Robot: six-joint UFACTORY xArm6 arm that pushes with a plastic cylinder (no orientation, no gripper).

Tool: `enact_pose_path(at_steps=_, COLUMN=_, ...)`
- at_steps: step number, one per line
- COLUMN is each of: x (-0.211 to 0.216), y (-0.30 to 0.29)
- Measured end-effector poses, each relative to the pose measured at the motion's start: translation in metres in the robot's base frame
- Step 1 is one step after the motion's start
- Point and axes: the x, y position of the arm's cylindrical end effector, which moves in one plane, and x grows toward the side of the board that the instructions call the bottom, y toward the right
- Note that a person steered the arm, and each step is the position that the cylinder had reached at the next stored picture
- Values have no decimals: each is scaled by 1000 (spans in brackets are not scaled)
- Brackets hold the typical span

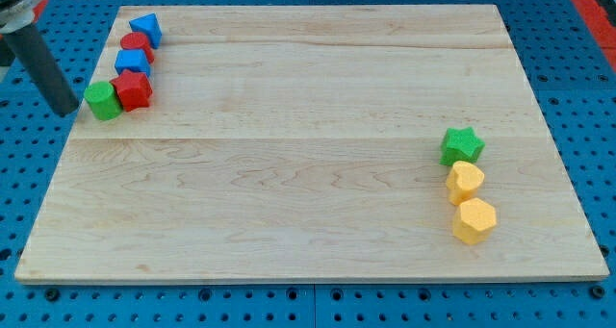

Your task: Slide the green circle to center

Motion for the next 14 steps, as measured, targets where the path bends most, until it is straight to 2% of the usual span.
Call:
enact_pose_path(at_steps=2, x=-16, y=0)
enact_pose_path(at_steps=3, x=-15, y=22)
enact_pose_path(at_steps=4, x=6, y=38)
enact_pose_path(at_steps=6, x=19, y=102)
enact_pose_path(at_steps=8, x=47, y=116)
enact_pose_path(at_steps=10, x=45, y=199)
enact_pose_path(at_steps=12, x=22, y=227)
enact_pose_path(at_steps=13, x=22, y=229)
enact_pose_path(at_steps=14, x=20, y=253)
